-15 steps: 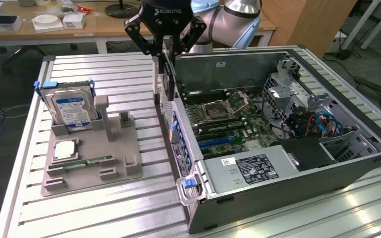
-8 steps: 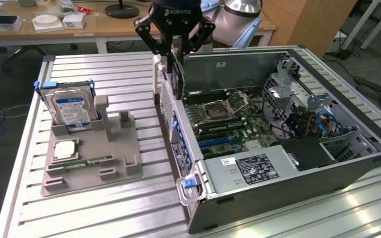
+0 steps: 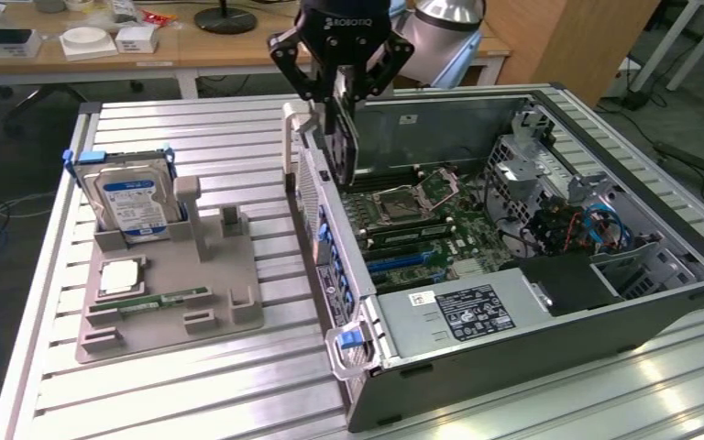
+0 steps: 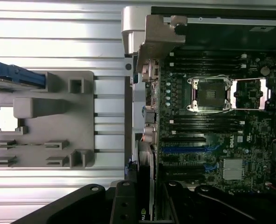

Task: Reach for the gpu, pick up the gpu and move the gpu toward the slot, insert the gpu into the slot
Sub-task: 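Pick up the gpu and move the gpu toward the slot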

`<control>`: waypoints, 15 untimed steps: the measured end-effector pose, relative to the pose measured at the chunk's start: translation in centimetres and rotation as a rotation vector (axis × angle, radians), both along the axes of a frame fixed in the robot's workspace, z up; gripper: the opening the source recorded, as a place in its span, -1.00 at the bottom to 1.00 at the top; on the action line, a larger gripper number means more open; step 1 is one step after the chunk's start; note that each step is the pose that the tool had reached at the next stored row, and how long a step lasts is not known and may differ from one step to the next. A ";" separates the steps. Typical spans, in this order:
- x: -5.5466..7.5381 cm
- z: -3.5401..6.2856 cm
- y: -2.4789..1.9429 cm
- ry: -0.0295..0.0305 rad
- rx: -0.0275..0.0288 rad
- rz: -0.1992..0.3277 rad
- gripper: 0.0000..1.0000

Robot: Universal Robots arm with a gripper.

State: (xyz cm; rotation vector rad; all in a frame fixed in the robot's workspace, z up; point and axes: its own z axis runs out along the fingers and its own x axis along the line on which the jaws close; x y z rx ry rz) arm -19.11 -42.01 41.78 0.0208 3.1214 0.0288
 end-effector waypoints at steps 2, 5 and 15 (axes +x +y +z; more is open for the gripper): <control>0.4 -0.01 0.00 0.0001 0.0000 0.000 -0.47; 0.8 -0.01 0.00 0.0001 -0.0001 0.000 -0.47; 2.6 -0.08 0.00 0.0001 0.0000 0.000 -0.47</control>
